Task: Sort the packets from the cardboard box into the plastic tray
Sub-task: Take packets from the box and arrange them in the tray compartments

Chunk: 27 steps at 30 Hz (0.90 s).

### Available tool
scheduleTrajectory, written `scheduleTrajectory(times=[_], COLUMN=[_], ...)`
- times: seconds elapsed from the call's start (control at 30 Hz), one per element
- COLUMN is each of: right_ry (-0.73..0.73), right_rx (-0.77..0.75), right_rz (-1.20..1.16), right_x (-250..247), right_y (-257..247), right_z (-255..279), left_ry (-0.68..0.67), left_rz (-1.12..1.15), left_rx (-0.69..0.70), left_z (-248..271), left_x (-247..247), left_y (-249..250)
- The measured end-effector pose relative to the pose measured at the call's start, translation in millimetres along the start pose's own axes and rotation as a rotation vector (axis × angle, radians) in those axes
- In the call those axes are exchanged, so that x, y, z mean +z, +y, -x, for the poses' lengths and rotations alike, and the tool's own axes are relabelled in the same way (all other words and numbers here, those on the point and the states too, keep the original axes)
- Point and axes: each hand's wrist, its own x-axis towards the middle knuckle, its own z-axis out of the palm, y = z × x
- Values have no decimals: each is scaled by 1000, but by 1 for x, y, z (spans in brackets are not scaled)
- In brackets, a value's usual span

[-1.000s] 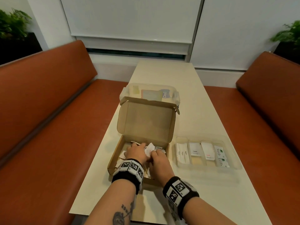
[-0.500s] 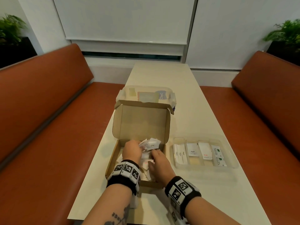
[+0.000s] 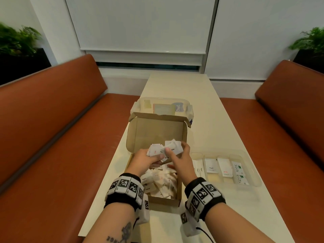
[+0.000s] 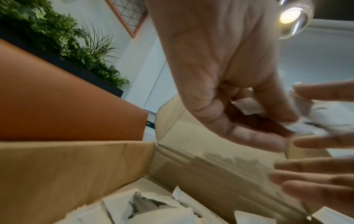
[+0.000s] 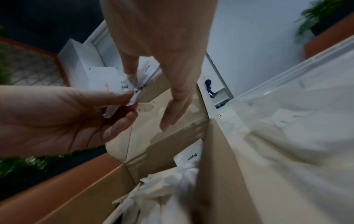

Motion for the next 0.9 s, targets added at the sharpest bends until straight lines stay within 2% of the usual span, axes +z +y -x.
scheduleTrajectory(times=[0.17, 0.23, 0.33, 0.47, 0.57, 0.67, 0.8, 0.9], right_ry=[-277, -314, -257, -139, -96, -63, -56, -48], right_rx=[239, 272, 238, 185, 153, 158, 151, 146], right_rz=[-438, -531, -462, -227, -86, -59, -105, -126], right_x=[-2, -2, 0, 2, 2, 1, -2, -4], right_y=[-8, -10, -11, -7, -2, 1, 2, -2], right_z=[-2, -2, -4, -9, -10, -10, -8, -8], left_ry=[-114, -133, -113, -113, -65, 29, 236, 314], left_rz=[106, 141, 117, 22, -66, -117, 67, 109], left_rx=[-66, -90, -141, -235, -274, -239, -151, -124], left_z=[6, 6, 3, 1, -1, -8, -15, -16], left_x=[3, 7, 11, 18, 21, 19, 10, 4], left_y=[-1, 0, 1, 0, -1, -7, -14, -21])
